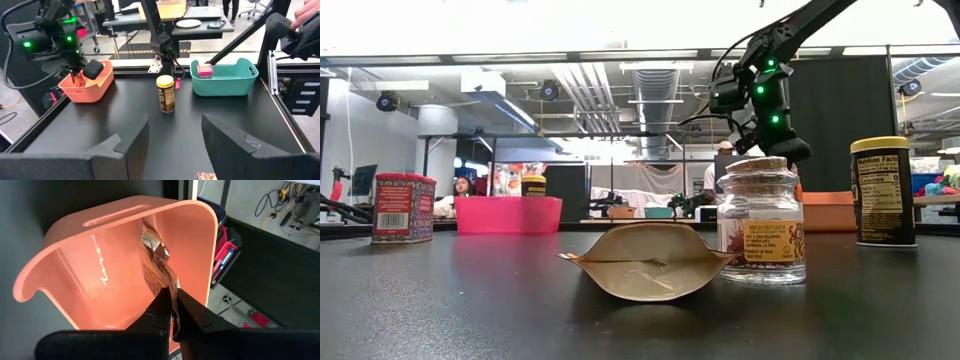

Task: Sort spices by type
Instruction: Put the top orange seasoning bag into the orange bin

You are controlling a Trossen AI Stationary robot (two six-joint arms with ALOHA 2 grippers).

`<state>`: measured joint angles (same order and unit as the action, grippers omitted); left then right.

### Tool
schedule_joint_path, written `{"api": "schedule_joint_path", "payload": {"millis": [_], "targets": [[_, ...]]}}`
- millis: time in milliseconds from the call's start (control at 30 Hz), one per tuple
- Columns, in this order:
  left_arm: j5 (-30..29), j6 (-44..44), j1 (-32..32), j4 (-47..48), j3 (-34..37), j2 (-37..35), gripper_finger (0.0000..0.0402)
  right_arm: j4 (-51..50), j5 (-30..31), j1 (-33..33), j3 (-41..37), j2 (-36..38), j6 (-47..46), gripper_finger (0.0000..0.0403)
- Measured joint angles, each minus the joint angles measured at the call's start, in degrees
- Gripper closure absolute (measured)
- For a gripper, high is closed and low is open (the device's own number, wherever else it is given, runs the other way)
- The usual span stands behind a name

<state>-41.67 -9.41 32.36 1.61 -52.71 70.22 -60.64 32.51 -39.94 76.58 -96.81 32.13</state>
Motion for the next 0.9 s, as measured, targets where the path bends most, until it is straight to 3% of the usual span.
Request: {"api": "schedule_joint_path", "payload": {"millis": [433, 733, 900], "targets": [[-4.42, -1.22, 0.32, 2.45, 0.00, 0.00, 0.0236, 2.60, 0.00, -0.13, 0.00, -0.04, -1.27, 0.0371], [-5.03, -2.10, 0.32, 2.36, 0.00, 0.85, 0.0236, 2.93, 0.21, -0.13, -0.01, 0.01, -3.05, 0.0319], [-6.86, -2.47, 0.32, 2.41, 0.00, 2.17, 0.0236, 3.08, 3.36, -0.11, 0.00, 0.04, -3.18, 0.0294]]}}
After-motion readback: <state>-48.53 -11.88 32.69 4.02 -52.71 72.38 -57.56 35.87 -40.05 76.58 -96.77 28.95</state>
